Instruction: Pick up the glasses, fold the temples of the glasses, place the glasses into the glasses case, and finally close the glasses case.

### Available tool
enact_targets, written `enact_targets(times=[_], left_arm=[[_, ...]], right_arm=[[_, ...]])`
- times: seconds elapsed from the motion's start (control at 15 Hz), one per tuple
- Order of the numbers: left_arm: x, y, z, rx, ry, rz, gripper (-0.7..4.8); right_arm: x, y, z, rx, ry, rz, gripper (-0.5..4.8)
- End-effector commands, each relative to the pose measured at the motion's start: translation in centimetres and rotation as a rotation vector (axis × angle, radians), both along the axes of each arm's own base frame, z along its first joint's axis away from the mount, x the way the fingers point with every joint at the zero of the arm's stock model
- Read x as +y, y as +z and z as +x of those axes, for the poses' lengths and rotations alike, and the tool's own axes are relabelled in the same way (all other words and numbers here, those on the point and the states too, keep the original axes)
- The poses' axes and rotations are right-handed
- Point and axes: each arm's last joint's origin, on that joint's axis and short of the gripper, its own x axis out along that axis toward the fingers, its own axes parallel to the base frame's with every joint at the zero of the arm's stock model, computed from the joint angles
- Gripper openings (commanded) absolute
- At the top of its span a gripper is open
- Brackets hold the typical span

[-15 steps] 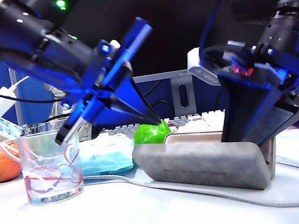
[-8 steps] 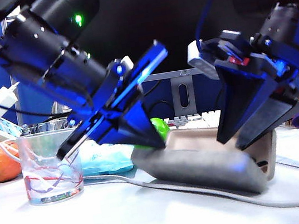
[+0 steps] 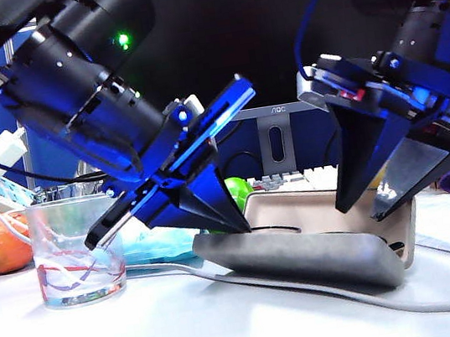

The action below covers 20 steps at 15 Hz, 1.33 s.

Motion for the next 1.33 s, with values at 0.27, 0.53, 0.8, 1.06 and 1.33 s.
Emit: enact_targets(times=[0.27, 0.53, 0.8, 1.06, 1.33], left_arm=[[0.2, -0.6, -0.1, 0.007, 0.037, 0.065, -0.04], [0.0, -1.0, -0.3, 0.007, 0.037, 0.083, -0.03], [-0.6, -1.6, -0.8, 0.025, 0.009, 0.099, -0.04], [-0.7, -1.6, -0.9, 0.023, 0.009, 0.101, -0.03], [-0.6, -1.6, -0.9, 0.028, 0.009, 0.107, -0.04]], right_arm=[[-0.9, 1.3, -1.6, 0.052, -0.074, -0.043, 2.74], [-0.7, 0.8, -1.1, 0.059, -0.091, -0.040, 2.75], [-0.2, -0.4, -0.2, 0.071, -0.100, -0.035, 2.74], [0.2, -1.2, 0.4, 0.085, -0.075, -0.005, 2.53], [0.4, -1.2, 0.2, 0.112, 0.002, 0.059, 0.92]])
